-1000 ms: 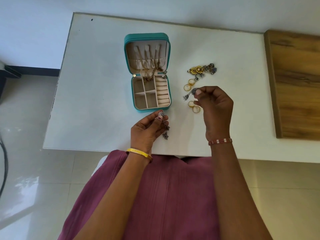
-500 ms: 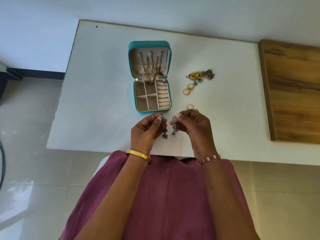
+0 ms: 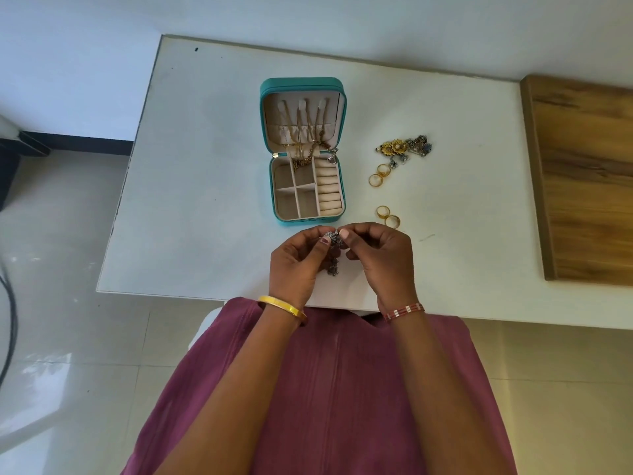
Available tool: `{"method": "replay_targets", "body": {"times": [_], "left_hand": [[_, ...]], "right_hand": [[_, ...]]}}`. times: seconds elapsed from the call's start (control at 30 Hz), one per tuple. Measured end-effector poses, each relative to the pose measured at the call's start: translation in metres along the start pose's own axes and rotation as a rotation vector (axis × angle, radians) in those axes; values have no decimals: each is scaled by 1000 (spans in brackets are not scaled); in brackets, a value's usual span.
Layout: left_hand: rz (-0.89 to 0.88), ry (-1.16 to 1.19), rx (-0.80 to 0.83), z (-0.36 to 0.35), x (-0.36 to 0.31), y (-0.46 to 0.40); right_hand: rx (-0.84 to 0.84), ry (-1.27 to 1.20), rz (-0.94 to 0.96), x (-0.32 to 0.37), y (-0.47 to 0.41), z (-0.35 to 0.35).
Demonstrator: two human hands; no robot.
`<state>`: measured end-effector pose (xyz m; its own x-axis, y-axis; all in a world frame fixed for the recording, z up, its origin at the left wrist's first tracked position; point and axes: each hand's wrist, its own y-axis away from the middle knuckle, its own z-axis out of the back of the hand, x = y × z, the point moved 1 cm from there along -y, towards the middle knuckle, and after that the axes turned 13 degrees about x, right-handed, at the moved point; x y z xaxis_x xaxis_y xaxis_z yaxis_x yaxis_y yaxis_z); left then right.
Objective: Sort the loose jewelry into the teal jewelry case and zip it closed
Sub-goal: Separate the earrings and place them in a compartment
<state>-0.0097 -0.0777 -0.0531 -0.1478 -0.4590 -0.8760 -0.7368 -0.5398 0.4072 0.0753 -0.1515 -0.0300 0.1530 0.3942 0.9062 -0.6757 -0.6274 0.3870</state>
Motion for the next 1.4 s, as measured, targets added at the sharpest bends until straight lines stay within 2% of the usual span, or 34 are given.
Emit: {"method": "replay_targets", "body": {"times": [0.27, 0.63, 1.03, 1.4], "left_hand": [[31, 17, -42, 1, 1, -1], [-41, -181, -122, 4, -12, 14], [-195, -50, -143, 25, -76, 2], [-35, -97, -131, 48, -71, -30]], "right_hand": [[70, 66, -3, -2, -1, 0], [118, 258, 101, 18, 7, -9], [80, 322, 291, 83, -9, -33], [92, 434, 191, 65, -48, -50]]}}
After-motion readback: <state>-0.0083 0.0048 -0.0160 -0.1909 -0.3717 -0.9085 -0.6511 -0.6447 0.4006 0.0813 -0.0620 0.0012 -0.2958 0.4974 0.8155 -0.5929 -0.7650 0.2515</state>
